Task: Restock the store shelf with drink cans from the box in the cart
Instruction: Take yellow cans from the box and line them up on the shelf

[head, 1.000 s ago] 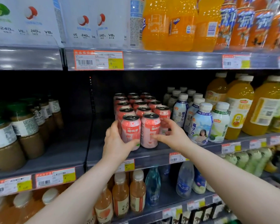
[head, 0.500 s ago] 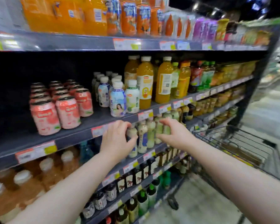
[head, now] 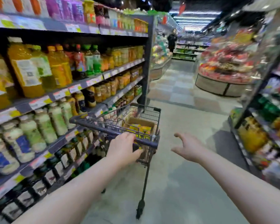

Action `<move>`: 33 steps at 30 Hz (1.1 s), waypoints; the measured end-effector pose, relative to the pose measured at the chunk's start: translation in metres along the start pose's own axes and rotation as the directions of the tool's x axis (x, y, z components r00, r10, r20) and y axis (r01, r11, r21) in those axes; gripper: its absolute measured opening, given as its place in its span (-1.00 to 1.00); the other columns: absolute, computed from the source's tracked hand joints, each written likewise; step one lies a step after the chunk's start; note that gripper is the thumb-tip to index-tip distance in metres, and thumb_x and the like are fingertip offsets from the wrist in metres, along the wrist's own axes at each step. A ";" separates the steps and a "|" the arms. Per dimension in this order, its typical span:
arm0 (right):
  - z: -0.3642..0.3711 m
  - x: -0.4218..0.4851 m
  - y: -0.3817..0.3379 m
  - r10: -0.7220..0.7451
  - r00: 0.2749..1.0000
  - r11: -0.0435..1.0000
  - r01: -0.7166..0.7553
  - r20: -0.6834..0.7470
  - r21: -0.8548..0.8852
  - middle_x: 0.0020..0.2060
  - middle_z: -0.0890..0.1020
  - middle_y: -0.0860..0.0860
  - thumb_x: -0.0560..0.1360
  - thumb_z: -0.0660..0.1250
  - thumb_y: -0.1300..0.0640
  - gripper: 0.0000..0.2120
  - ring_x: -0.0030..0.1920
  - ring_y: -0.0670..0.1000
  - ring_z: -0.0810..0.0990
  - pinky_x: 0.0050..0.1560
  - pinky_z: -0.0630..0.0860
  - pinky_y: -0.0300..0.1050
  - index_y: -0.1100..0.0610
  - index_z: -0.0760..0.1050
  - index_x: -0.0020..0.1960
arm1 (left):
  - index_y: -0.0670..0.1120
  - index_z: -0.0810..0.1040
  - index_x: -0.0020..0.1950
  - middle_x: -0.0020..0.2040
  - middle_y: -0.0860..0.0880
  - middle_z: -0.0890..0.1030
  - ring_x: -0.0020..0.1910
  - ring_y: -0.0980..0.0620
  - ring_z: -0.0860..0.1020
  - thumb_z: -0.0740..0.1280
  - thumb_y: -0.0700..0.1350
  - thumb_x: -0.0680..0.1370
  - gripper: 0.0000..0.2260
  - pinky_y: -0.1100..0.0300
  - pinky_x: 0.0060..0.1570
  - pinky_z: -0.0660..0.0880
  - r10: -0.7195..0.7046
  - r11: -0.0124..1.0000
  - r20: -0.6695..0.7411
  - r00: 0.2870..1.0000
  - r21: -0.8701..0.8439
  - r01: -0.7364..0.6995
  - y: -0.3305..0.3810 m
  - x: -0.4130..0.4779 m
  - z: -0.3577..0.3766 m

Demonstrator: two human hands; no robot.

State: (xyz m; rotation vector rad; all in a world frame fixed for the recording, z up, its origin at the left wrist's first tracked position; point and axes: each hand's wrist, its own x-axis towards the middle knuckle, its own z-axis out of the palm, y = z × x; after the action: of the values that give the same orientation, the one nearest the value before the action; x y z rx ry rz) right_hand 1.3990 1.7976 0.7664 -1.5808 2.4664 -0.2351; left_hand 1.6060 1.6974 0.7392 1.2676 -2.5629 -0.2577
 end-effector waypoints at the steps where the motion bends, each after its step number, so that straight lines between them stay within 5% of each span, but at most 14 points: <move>1: -0.002 -0.001 0.017 0.030 1.000 0.999 -0.030 0.005 -0.012 0.39 0.37 0.10 0.48 0.30 -0.07 -0.42 0.39 0.11 0.35 0.35 0.33 -0.01 0.04 0.24 0.44 | -0.02 0.38 0.31 0.27 -0.05 0.46 0.30 -0.08 0.41 0.28 0.20 0.47 -0.50 0.04 0.24 0.39 0.024 1.000 0.018 1.000 0.014 -0.024 0.013 0.009 0.007; 13: -0.012 0.077 0.138 0.163 0.986 0.980 -0.160 0.025 -0.117 0.40 0.34 0.02 0.50 0.25 -0.09 -0.42 0.39 0.11 0.31 0.35 0.26 0.00 0.01 0.19 0.46 | -0.02 0.37 0.33 0.30 -0.02 0.43 0.31 -0.05 0.39 0.27 0.21 0.47 -0.49 0.05 0.21 0.38 0.166 0.986 0.134 0.977 -0.051 -0.161 0.096 0.158 0.104; 23: -0.023 0.236 0.210 0.189 0.979 0.977 -0.179 0.076 -0.117 0.39 0.35 0.01 0.50 0.25 -0.08 -0.43 0.37 0.10 0.34 0.32 0.28 0.00 0.00 0.19 0.45 | -0.04 0.37 0.32 0.29 -0.04 0.44 0.30 -0.07 0.40 0.26 0.21 0.47 -0.49 0.05 0.22 0.39 0.062 0.998 0.196 0.979 0.008 -0.065 0.096 0.319 0.169; 33: -0.009 0.420 0.277 -0.030 0.977 0.985 0.064 0.210 -0.158 0.38 0.37 0.00 0.48 0.26 -0.11 -0.43 0.37 0.10 0.35 0.33 0.31 0.00 -0.01 0.20 0.44 | 0.01 0.40 0.27 0.25 0.00 0.48 0.25 -0.06 0.45 0.27 0.24 0.44 -0.51 0.05 0.12 0.44 -0.234 0.971 0.197 0.952 0.092 0.219 0.083 0.427 0.223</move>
State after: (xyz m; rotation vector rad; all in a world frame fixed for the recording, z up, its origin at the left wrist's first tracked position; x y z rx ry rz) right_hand 0.9824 1.5308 0.6731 -1.6356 2.3403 0.1238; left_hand 1.2251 1.4153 0.6196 1.6448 -2.6129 -0.3668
